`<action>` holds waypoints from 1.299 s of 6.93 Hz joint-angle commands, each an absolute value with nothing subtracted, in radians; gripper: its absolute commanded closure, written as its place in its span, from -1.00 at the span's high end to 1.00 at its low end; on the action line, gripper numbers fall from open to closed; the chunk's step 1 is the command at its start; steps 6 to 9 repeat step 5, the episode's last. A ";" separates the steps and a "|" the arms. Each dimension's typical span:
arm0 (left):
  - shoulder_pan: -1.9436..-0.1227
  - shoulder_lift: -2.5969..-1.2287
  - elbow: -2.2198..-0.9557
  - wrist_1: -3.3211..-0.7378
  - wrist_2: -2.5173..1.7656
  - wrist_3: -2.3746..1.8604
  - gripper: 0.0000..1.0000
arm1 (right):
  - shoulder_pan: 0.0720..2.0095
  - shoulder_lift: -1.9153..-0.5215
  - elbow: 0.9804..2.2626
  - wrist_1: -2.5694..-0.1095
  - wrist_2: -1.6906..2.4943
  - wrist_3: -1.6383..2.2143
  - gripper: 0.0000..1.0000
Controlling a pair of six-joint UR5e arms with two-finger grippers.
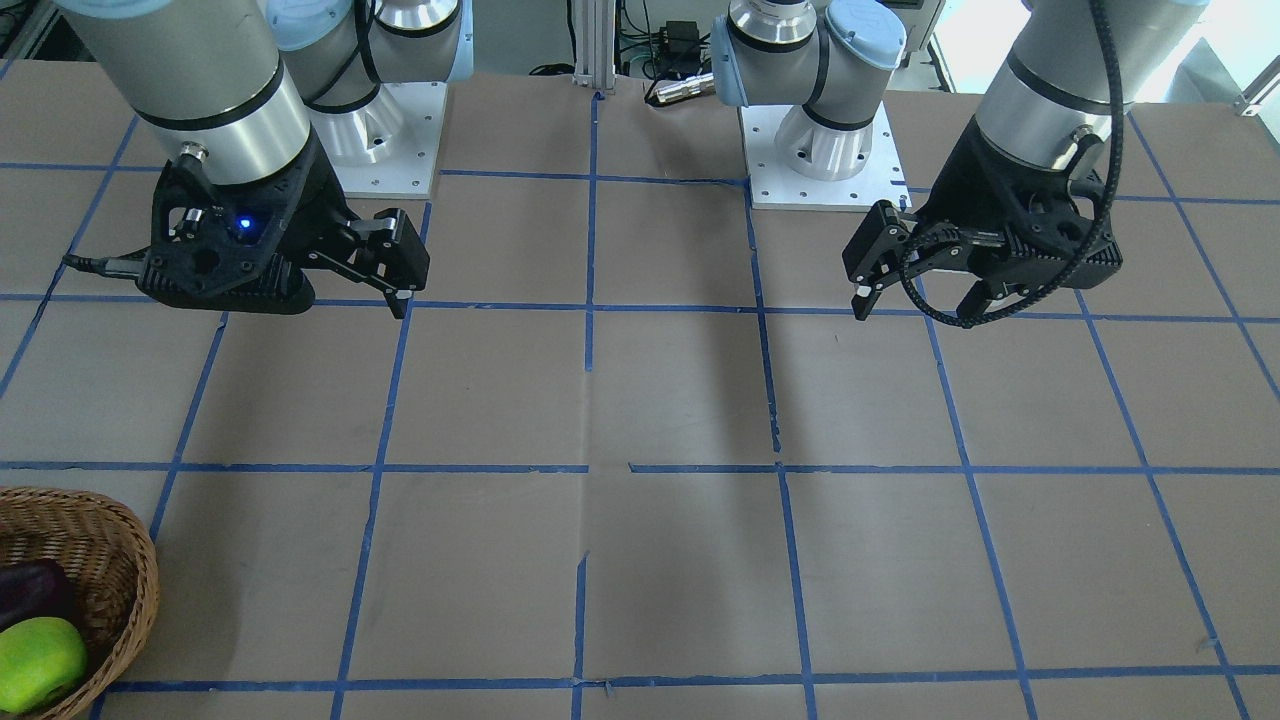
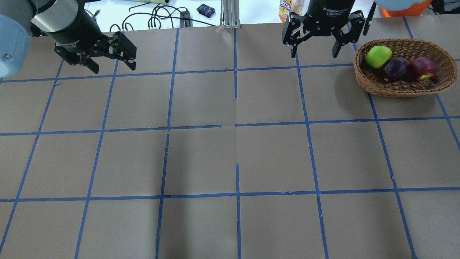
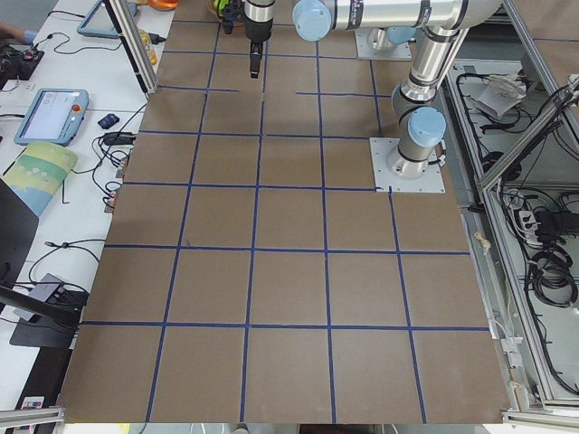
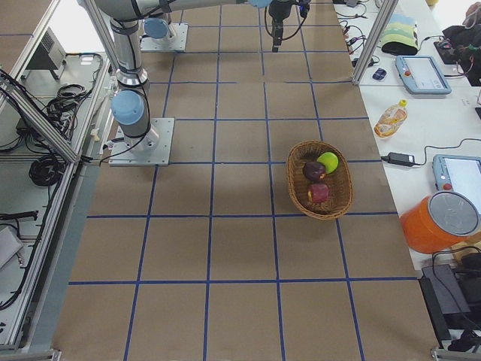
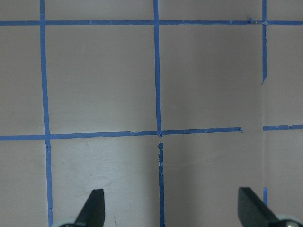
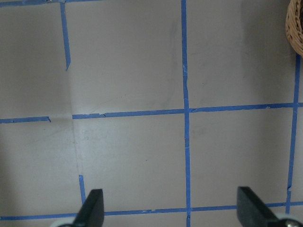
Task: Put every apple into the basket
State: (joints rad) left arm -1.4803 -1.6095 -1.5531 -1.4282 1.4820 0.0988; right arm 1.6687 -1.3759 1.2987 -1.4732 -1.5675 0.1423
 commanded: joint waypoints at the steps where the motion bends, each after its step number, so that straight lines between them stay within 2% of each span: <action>1: -1.480 -1.611 -1.554 -1.425 1.480 0.100 1.00 | 1.663 -1.387 1.315 -1.470 -1.569 0.134 0.76; 3: -1.482 -1.615 -1.555 -1.425 1.483 0.086 1.00 | 1.625 -1.387 1.315 -1.479 -1.556 0.019 1.00; 9: -1.482 -1.614 -1.563 -1.425 1.486 0.089 1.00 | 1.608 -1.387 1.315 -1.479 -1.555 0.015 1.00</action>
